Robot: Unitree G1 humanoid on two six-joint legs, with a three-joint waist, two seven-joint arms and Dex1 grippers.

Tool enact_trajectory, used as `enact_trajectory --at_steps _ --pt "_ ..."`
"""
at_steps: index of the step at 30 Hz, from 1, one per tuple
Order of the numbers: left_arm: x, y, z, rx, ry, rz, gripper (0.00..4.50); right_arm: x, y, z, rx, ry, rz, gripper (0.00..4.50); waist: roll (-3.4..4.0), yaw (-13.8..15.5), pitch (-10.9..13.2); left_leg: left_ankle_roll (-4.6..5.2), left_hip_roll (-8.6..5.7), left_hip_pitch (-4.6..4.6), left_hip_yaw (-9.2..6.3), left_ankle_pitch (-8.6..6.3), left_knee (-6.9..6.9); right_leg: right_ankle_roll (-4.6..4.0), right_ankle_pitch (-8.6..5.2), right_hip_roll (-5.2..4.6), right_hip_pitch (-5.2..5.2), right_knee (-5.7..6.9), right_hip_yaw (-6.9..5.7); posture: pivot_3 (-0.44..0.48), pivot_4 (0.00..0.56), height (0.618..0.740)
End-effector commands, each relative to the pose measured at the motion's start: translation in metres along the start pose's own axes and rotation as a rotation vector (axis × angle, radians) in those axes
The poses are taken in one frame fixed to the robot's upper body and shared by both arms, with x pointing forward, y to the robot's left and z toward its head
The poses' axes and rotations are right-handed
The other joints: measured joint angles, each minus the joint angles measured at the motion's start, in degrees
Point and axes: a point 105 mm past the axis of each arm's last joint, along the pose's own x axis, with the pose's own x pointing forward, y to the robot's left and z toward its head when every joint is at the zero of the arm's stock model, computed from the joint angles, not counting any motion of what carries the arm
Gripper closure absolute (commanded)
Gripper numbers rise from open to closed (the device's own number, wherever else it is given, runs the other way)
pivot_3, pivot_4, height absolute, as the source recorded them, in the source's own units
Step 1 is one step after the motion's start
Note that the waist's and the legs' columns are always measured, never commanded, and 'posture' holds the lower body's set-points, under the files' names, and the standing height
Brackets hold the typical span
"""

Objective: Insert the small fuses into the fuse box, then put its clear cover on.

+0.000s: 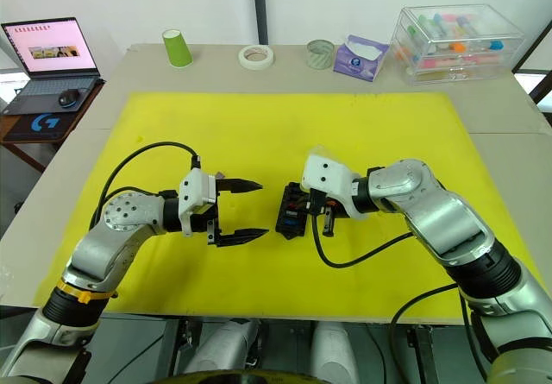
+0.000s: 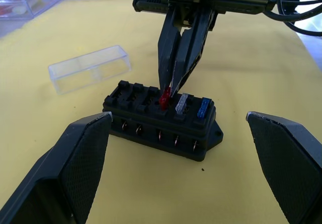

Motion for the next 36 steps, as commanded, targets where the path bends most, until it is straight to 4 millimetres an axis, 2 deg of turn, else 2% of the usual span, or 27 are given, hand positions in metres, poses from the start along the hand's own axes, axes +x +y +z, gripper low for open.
enact_trajectory --at_steps 1,10,13,16,29,36 --pt "0.000 0.000 0.006 0.031 -0.014 -0.005 0.01 0.000 0.004 0.003 -0.036 0.007 0.018 4.50 0.00 0.0 0.0 0.00 0.00 0.00 0.00 0.00 0.00 0.00 0.00 0.00 0.00 0.00 0.00 0.000 0.150 0.740" --pt "0.000 0.000 0.006 0.031 -0.012 -0.007 0.01 0.000 0.000 0.004 -0.032 0.001 -0.002 4.50 0.00 0.0 0.0 0.00 0.00 0.00 0.00 0.00 0.00 0.00 0.00 0.00 0.00 0.00 0.00 0.000 0.150 0.740" --pt "0.000 0.000 0.006 0.030 -0.013 -0.008 0.00 -0.001 -0.001 0.006 -0.031 -0.003 -0.008 3.84 0.00 0.0 0.0 0.00 0.00 0.00 0.00 0.00 0.00 0.00 0.00 0.00 0.00 0.00 0.00 0.000 0.150 0.740" --pt "0.001 0.000 0.006 0.031 -0.012 -0.008 0.00 -0.002 -0.001 0.006 -0.029 -0.005 -0.009 2.84 0.00 0.0 0.0 0.00 0.00 0.00 0.00 0.00 0.00 0.00 0.00 0.00 0.00 0.00 0.00 0.000 0.150 0.740" --pt "0.003 0.001 0.007 0.032 -0.014 -0.012 0.00 -0.012 -0.009 0.004 -0.038 0.005 -0.033 2.84 0.00 0.0 0.0 0.00 0.00 0.00 0.00 0.00 0.00 0.00 0.00 0.00 0.00 0.00 0.00 0.000 0.150 0.740" --pt "0.004 0.000 0.006 0.024 -0.011 -0.032 0.00 -0.018 -0.007 0.000 -0.037 0.009 -0.029 2.84 0.00 0.0 0.0 0.00 0.00 0.00 0.00 0.00 -0.01 0.00 0.00 0.00 0.00 0.00 0.00 0.000 0.150 0.740"
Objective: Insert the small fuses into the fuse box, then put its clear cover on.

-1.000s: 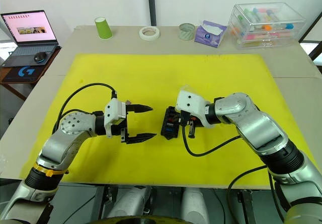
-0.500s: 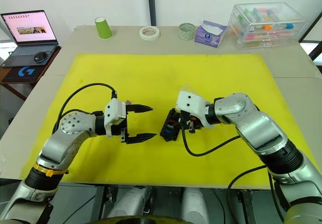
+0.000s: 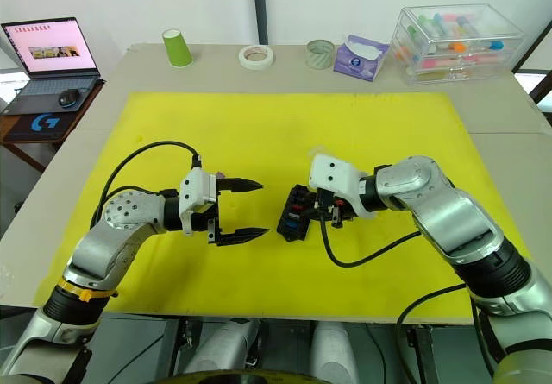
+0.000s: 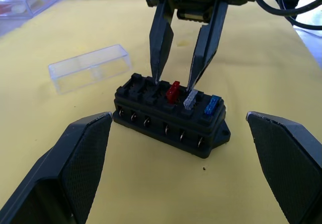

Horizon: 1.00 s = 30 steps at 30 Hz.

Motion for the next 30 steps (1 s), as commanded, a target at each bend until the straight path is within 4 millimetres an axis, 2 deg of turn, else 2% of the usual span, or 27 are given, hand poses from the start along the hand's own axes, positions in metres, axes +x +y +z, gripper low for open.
enact_trajectory --at_steps 1,10,13,16,19,25,28,30 --pt "0.003 0.000 0.006 0.022 -0.011 -0.024 0.00 -0.010 -0.003 0.004 -0.029 -0.011 -0.030 2.84 0.00 0.0 0.0 0.00 0.00 0.00 0.00 0.00 0.00 0.00 0.00 0.00 0.00 0.00 0.00 0.000 0.150 0.740" --pt "0.007 -0.001 0.010 0.026 -0.019 -0.058 0.00 -0.024 -0.003 0.003 -0.018 -0.031 -0.059 2.84 0.00 0.0 0.0 0.00 0.00 0.00 0.00 0.00 0.00 0.00 0.00 0.00 0.00 0.00 0.00 0.000 0.150 0.740" --pt "0.009 0.000 0.010 0.029 -0.021 -0.062 0.00 -0.029 -0.002 0.017 -0.010 -0.130 -0.065 3.49 0.00 0.1 0.0 0.00 0.00 0.00 0.00 0.00 0.00 0.00 0.00 -0.01 0.01 -0.01 0.00 0.000 0.150 0.740" --pt "0.010 0.000 0.009 0.031 -0.020 -0.065 0.00 -0.027 0.000 0.031 -0.006 -0.220 -0.072 4.46 -0.01 0.0 0.0 0.00 0.00 0.00 -0.01 0.00 0.00 0.00 0.00 0.00 0.02 -0.01 -0.01 0.000 0.150 0.740" --pt "0.011 0.000 0.009 0.034 -0.020 -0.069 0.00 -0.019 0.000 0.038 0.018 -0.273 -0.096 4.46 -0.01 0.0 0.0 0.00 0.01 0.00 -0.01 0.00 -0.01 0.00 0.00 0.00 0.01 -0.01 0.00 0.000 0.150 0.740" --pt "0.010 0.001 0.010 0.040 -0.016 -0.067 0.00 -0.004 0.002 0.034 0.044 -0.283 -0.103 4.46 -0.01 0.0 0.0 0.00 0.00 0.01 -0.02 0.00 0.02 0.00 0.00 0.00 0.04 -0.01 -0.01 0.000 0.150 0.740" --pt "0.010 0.001 0.011 0.040 -0.014 -0.065 0.00 0.008 0.008 0.021 0.076 -0.257 -0.088 4.46 0.00 0.0 0.0 0.00 0.00 0.02 -0.02 0.00 -0.01 0.00 0.00 0.01 0.03 -0.01 -0.01 0.000 0.150 0.740" --pt "0.009 0.000 0.011 0.039 -0.010 -0.065 0.00 0.018 0.016 0.004 0.103 -0.214 -0.064 4.46 -0.01 0.1 0.0 0.00 0.00 0.01 -0.02 0.00 0.00 0.00 0.00 0.00 0.04 -0.01 -0.01 0.000 0.150 0.740"
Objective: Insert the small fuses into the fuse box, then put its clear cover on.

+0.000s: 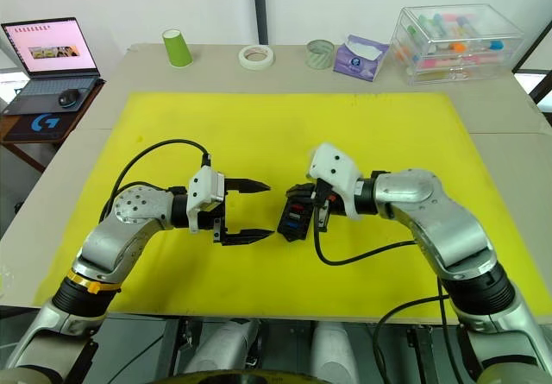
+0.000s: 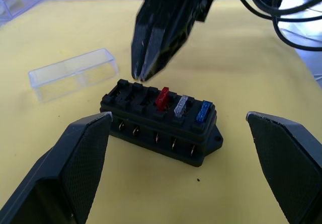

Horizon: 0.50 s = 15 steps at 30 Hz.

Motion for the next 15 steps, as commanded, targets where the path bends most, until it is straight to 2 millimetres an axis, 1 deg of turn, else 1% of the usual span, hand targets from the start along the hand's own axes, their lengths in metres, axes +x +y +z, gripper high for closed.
enact_trajectory --at_steps 1,5,7,9,13,15 --pt "0.000 0.000 0.010 0.043 -0.007 -0.006 0.00 0.006 0.008 -0.019 0.004 0.038 0.013 4.46 0.00 0.1 0.0 0.00 0.00 0.00 0.00 0.00 0.01 0.00 0.00 0.00 0.01 0.00 -0.01 0.000 0.150 0.740" --pt "-0.002 0.000 0.010 0.042 0.003 -0.005 0.00 0.006 0.005 -0.026 0.014 0.045 -0.004 4.46 0.00 0.0 0.0 0.00 0.00 0.17 0.00 0.00 -0.04 0.00 0.00 0.02 0.14 0.00 0.01 0.000 0.150 0.740" --pt "-0.002 0.001 0.010 0.041 0.005 -0.004 0.00 0.004 0.001 -0.027 0.010 0.039 -0.018 4.46 0.00 0.1 0.0 0.00 0.00 0.19 -0.01 0.00 -0.04 0.00 0.00 0.02 0.18 -0.01 0.00 0.000 0.150 0.740" --pt "-0.002 0.000 0.010 0.041 0.005 -0.003 0.00 0.003 -0.001 -0.023 0.011 0.018 -0.024 4.46 0.00 0.1 0.0 0.00 0.00 0.25 0.00 0.00 -0.04 0.00 0.00 0.01 0.27 -0.06 0.00 0.000 0.150 0.740" --pt "-0.003 0.000 0.010 0.037 0.004 -0.002 0.00 -0.003 0.000 -0.002 0.021 -0.076 -0.016 4.46 0.00 0.1 0.0 0.01 0.00 0.50 -0.02 -0.01 -0.15 0.00 0.00 0.01 0.49 -0.13 0.00 0.000 0.150 0.740" --pt "-0.004 0.000 0.010 0.036 0.002 -0.001 0.00 -0.010 0.001 0.013 0.041 -0.157 -0.004 4.46 0.01 0.0 0.0 0.03 0.00 0.50 -0.02 -0.02 -0.15 0.00 0.00 0.01 0.49 -0.13 0.00 0.000 0.150 0.740"
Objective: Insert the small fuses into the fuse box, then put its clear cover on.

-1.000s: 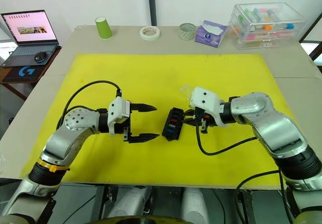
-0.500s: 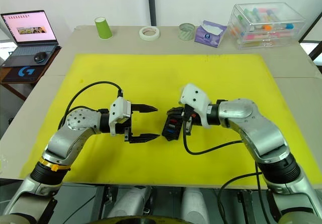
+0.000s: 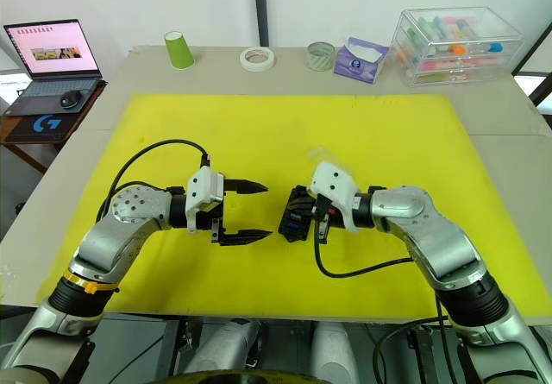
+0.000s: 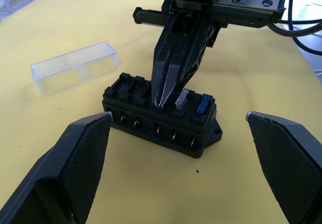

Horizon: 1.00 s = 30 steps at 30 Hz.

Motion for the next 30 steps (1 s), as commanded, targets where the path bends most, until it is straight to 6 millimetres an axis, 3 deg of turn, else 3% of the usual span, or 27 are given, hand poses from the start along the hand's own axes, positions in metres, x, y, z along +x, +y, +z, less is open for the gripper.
enact_trajectory --at_steps 1,9,14,15,20,23,26,29,30 --pt "-0.002 -0.001 0.013 0.042 -0.024 -0.003 0.00 -0.014 0.003 0.036 -0.004 -0.165 0.011 4.46 0.01 0.0 0.0 0.00 0.00 0.00 0.00 0.00 0.00 0.00 0.00 0.00 0.00 0.00 0.00 0.000 0.150 0.740" --pt "-0.015 0.009 0.019 0.043 -0.038 0.041 0.00 -0.035 -0.003 0.052 -0.004 -0.215 -0.024 4.46 0.02 0.0 0.0 0.02 0.00 0.10 0.00 -0.01 -0.05 0.00 0.00 0.00 0.09 -0.04 0.00 0.000 0.150 0.740" --pt "-0.045 0.033 0.022 0.056 -0.004 0.126 0.00 -0.051 -0.019 0.052 -0.094 -0.170 -0.107 4.46 0.03 0.0 0.0 0.02 0.00 0.12 0.00 -0.01 -0.07 0.00 0.00 0.00 0.09 -0.05 0.00 0.000 0.150 0.740" --pt "-0.058 0.041 0.022 0.052 0.014 0.165 0.00 -0.059 -0.026 0.052 -0.121 -0.159 -0.144 4.46 0.03 0.0 0.0 0.02 0.00 0.13 0.00 -0.01 -0.07 0.00 0.00 0.00 0.10 -0.06 0.00 0.000 0.150 0.740" --pt "-0.153 0.088 0.013 0.056 0.176 0.472 0.00 -0.121 -0.070 0.029 -0.184 -0.041 -0.389 3.30 0.05 0.0 0.1 0.03 0.00 0.14 0.01 -0.02 -0.13 0.00 0.00 0.02 0.09 -0.09 -0.03 0.000 0.150 0.740" --pt "-0.195 0.098 0.001 0.045 0.255 0.591 0.00 -0.144 -0.082 0.011 -0.175 0.006 -0.470 2.16 0.05 -0.1 0.1 0.04 0.00 0.23 0.05 -0.02 -0.30 0.00 0.00 0.03 0.10 -0.18 -0.02 0.000 0.150 0.740" --pt "-0.214 0.100 -0.013 0.049 0.307 0.654 0.00 -0.154 -0.086 0.000 -0.164 0.014 -0.512 1.19 0.10 -0.1 0.1 0.03 0.01 0.26 0.07 -0.02 -0.31 0.00 0.00 0.02 0.11 -0.18 0.00 0.000 0.150 0.740" --pt "-0.222 0.100 -0.020 0.032 0.302 0.697 0.00 -0.158 -0.088 -0.014 -0.141 0.023 -0.534 0.07 0.10 -0.1 0.1 0.03 0.01 0.26 0.07 -0.02 -0.31 0.00 0.00 0.02 0.12 -0.18 0.00 0.000 0.150 0.740" --pt "-0.222 0.099 -0.022 0.035 0.309 0.696 0.00 -0.159 -0.088 -0.016 -0.134 0.023 -0.537 0.03 0.10 -0.1 0.1 0.03 0.01 0.25 0.07 -0.02 -0.31 0.00 0.00 0.02 0.12 -0.18 0.01 0.000 0.150 0.740"
